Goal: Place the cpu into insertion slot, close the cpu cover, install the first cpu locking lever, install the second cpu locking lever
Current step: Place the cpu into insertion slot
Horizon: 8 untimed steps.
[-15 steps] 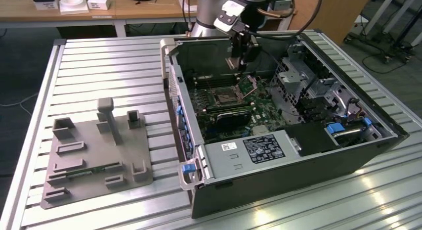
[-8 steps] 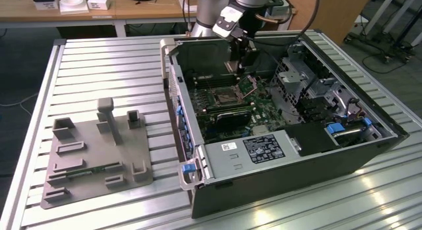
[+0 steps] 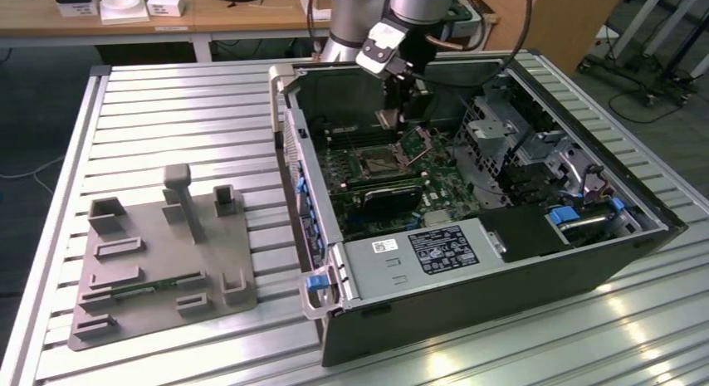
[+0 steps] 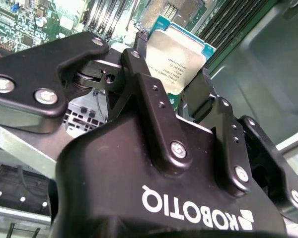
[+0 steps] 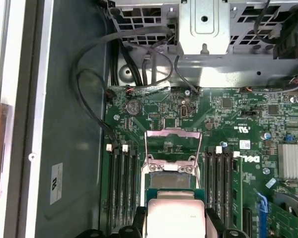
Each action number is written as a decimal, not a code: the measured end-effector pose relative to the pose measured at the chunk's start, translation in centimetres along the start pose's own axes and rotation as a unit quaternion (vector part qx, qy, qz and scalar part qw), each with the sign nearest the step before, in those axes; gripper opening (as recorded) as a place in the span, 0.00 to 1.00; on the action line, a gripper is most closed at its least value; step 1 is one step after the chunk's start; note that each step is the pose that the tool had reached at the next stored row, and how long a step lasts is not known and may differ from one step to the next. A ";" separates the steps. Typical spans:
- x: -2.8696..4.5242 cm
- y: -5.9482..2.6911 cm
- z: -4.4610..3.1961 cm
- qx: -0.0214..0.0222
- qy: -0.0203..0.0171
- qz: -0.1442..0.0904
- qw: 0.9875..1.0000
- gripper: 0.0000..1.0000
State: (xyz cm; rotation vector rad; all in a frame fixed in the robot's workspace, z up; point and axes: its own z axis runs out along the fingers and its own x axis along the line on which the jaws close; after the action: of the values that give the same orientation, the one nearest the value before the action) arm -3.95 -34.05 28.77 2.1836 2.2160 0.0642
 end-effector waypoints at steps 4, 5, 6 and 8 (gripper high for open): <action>0.36 -0.16 0.71 0.000 -0.001 0.004 1.000 0.54; 0.48 -0.21 0.91 0.000 -0.001 0.005 1.000 0.54; 0.55 -0.24 1.10 0.000 -0.001 0.005 1.000 0.54; 0.61 -0.32 1.44 0.000 -0.001 0.005 1.000 0.54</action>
State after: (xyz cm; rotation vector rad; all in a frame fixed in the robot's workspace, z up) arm -4.20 -33.43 27.31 2.1941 2.2035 0.0618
